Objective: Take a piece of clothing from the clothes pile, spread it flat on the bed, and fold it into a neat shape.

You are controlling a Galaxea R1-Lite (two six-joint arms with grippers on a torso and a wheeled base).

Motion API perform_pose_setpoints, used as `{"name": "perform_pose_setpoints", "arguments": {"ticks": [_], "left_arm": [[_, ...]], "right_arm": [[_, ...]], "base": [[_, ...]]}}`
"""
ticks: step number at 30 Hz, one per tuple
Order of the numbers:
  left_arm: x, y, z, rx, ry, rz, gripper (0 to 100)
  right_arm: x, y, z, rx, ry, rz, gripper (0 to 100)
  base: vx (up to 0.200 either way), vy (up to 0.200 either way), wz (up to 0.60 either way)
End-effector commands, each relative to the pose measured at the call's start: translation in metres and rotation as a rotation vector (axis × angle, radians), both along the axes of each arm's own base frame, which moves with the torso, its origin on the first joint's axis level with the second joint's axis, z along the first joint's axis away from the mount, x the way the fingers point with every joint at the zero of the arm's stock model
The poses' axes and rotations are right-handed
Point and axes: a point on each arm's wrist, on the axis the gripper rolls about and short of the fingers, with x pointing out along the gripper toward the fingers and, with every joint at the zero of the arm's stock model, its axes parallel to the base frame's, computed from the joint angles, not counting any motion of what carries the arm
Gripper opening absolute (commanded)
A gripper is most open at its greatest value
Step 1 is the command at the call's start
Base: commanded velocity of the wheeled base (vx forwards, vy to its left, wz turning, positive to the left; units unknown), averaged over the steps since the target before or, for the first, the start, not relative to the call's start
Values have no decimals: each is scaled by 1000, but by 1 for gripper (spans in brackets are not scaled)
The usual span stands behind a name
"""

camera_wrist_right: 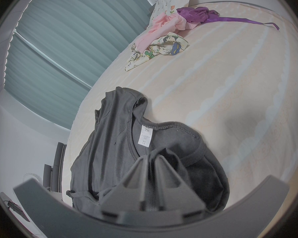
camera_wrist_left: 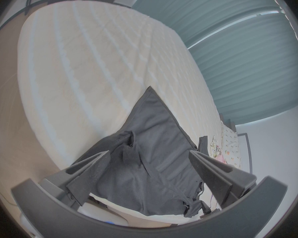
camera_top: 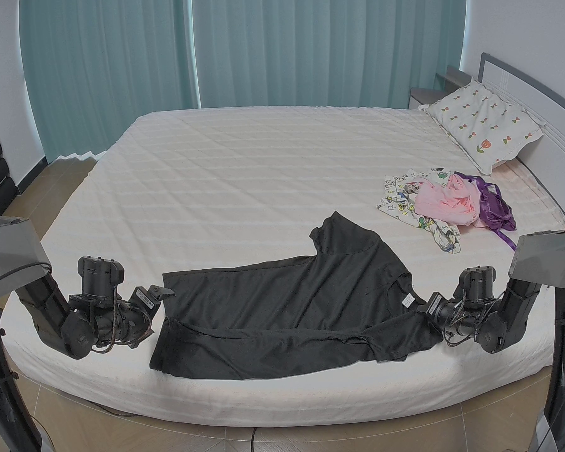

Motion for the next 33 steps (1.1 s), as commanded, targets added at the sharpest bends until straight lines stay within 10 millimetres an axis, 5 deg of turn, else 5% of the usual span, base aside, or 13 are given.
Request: {"name": "perform_pose_setpoints", "arguments": {"ticks": [1, 20, 30, 31, 33], "left_arm": [[9, 1, -3, 36, -14, -23, 100], [42, -12, -48, 272, 44, -113, 100], [38, -25, -49, 295, 65, -150, 100], [38, -25, -50, 296, 68, -149, 0], [38, -24, -51, 300, 72, -143, 0]], "right_arm": [[-1, 0, -2, 1, 2, 2, 100], [-10, 2, -8, 7, 4, 4, 100], [-10, 2, -10, 5, 5, 6, 100], [-10, 3, -10, 6, 0, 9, 100], [-10, 4, -10, 6, -7, 11, 100]], "base": [[0, 0, 0], [0, 0, 0], [0, 0, 0], [0, 0, 0], [0, 0, 0]]}}
